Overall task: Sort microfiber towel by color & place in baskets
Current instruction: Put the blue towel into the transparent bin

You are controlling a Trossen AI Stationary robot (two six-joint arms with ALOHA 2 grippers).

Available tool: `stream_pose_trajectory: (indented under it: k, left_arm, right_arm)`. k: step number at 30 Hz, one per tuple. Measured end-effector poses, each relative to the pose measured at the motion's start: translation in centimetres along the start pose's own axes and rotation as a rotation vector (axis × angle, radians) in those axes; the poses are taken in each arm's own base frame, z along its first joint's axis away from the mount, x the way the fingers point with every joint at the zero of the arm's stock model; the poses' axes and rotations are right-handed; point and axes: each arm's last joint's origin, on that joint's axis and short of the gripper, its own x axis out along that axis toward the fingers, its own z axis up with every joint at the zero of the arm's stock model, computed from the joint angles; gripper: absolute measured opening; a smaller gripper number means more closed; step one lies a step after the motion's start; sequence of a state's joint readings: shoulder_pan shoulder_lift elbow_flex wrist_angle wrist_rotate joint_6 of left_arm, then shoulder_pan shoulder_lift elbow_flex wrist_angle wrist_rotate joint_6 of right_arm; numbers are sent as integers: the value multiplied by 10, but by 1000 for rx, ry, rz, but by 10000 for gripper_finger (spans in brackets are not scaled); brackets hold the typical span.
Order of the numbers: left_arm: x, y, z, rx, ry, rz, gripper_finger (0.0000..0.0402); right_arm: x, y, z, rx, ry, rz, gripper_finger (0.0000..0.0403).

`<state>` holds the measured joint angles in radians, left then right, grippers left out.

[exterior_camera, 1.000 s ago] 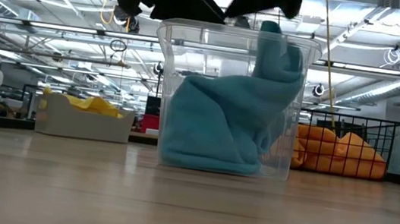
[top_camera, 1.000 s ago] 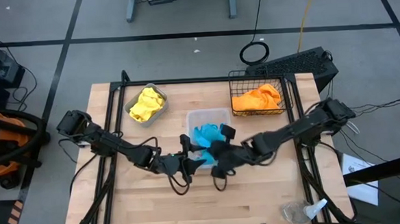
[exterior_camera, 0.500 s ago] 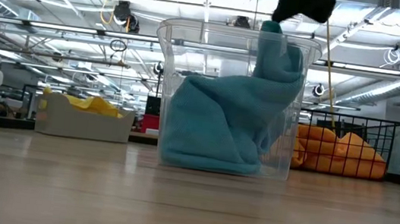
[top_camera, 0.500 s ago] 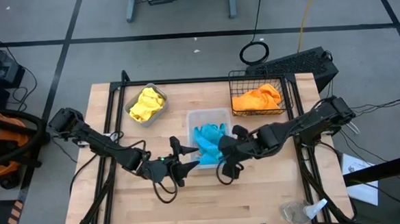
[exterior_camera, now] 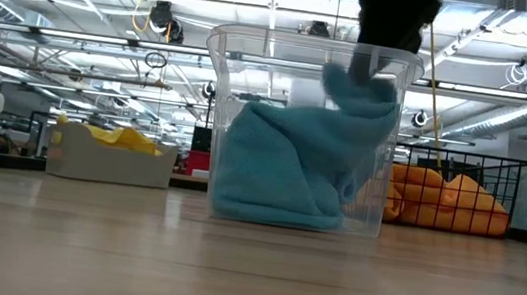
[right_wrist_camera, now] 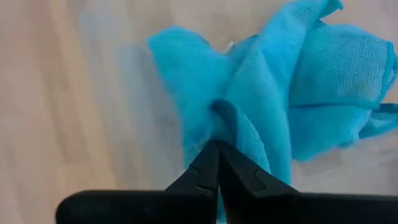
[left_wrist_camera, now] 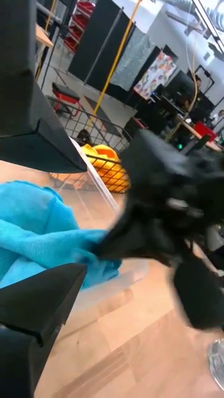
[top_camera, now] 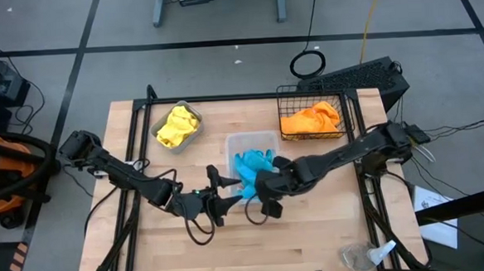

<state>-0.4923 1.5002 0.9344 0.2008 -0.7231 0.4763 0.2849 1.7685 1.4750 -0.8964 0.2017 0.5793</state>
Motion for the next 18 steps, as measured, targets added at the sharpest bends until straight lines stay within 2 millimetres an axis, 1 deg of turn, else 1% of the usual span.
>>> stream_pose_trajectory:
  k: [4, 9, 12, 15, 18]
  left_arm:
    - [0, 0, 0, 0, -6, -12, 254]
    - [0, -1, 0, 0, -12, -25, 254]
    - [0, -2, 1, -3, -40, -78, 254]
    - [0, -3, 2, -23, -56, -113, 254]
    - [-1, -4, 2, -24, -57, -112, 254]
  right_arm:
    - [22, -15, 10, 20, 60, 8, 0]
    - [35, -35, 21, 44, 119, 45, 0]
    - [39, -45, 25, 48, 122, 41, 0]
    - [41, -49, 27, 44, 119, 34, 0]
    - [35, -50, 29, 28, 102, 43, 0]
